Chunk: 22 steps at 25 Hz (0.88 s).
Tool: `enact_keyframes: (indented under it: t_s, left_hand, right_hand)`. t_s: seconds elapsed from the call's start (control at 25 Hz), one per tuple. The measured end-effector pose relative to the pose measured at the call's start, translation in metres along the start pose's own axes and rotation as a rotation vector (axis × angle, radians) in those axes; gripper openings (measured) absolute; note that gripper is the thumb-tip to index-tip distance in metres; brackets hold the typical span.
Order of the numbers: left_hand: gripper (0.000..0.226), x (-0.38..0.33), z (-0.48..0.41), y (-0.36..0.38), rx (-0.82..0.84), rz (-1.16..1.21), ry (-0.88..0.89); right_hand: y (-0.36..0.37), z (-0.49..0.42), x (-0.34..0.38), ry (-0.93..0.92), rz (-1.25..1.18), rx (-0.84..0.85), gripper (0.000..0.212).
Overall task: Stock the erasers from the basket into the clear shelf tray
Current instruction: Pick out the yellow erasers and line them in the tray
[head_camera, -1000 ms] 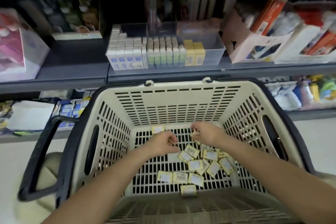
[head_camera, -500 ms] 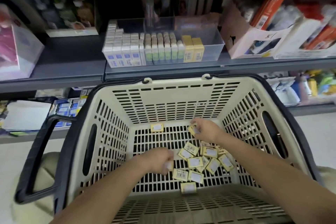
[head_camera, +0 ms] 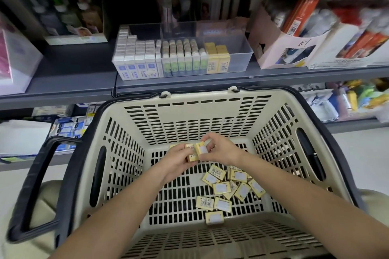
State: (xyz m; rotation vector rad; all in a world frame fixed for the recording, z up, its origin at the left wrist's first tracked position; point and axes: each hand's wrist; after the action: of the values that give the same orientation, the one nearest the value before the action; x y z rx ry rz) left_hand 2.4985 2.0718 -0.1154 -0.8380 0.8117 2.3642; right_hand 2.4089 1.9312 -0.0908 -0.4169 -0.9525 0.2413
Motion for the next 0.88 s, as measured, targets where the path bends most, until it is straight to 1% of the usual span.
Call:
enact_keyframes:
  t_s: [0.12,0.2,0.28,0.36,0.48,0.56,0.64,0.68,0.76,0.8,0.84,0.88]
  left_hand:
    - [0.011,-0.001,0.0,0.002,-0.011,-0.009,0.012]
    - [0.014,0.0,0.0,0.002,-0.029,-0.058,0.04]
    - [0.022,0.001,0.0,0.002,-0.053,-0.046,0.048]
    - [0.026,0.001,0.0,0.004,-0.051,0.015,0.049]
    - [0.035,-0.001,0.0,0.005,-0.025,0.106,0.053]
    - [0.03,-0.002,0.001,0.005,0.021,0.147,0.022]
    - [0.022,0.001,0.003,0.006,0.047,0.118,-0.028]
    - [0.02,0.002,0.004,0.006,0.034,0.096,-0.054]
    - [0.02,0.003,0.004,0.005,-0.035,0.079,-0.095]
    - [0.024,0.003,0.004,0.002,-0.078,0.088,-0.103]
    - [0.027,0.003,0.003,-0.001,-0.118,0.104,-0.104]
    - [0.028,0.002,0.003,-0.005,-0.152,0.121,-0.102]
  right_hand:
    - [0.0,0.003,0.006,0.03,-0.199,0.027,0.04]
    - [0.001,0.006,0.008,0.035,-0.317,0.067,0.029]
    - [0.003,0.007,0.007,0.016,-0.342,0.074,0.024]
    - [0.001,0.006,0.008,0.008,-0.339,0.026,0.022]
    - [-0.002,0.003,0.007,0.035,-0.387,-0.043,0.011]
    - [0.001,0.002,0.004,0.037,-0.382,-0.058,0.01]
    - [0.005,-0.001,0.001,0.046,-0.32,-0.079,0.019]
    - [0.005,-0.002,-0.002,0.067,-0.296,-0.094,0.02]
    - [0.002,-0.004,-0.01,0.123,-0.25,-0.118,0.014]
    - [0.001,-0.003,-0.017,0.143,-0.139,-0.1,0.01]
    - [0.0,-0.002,-0.025,0.154,0.073,-0.051,0.012]
    - [0.002,0.0,-0.033,0.153,0.319,0.012,0.018]
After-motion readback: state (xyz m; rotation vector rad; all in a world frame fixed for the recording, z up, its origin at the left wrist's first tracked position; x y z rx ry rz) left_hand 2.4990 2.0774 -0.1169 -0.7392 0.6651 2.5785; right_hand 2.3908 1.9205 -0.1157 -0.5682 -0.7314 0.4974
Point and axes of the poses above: each hand's wrist, its own z-axis away from the middle knuckle, its own y-axis out of the palm, x = y × z, and after that the axes turned 1 degree about x, right-handed
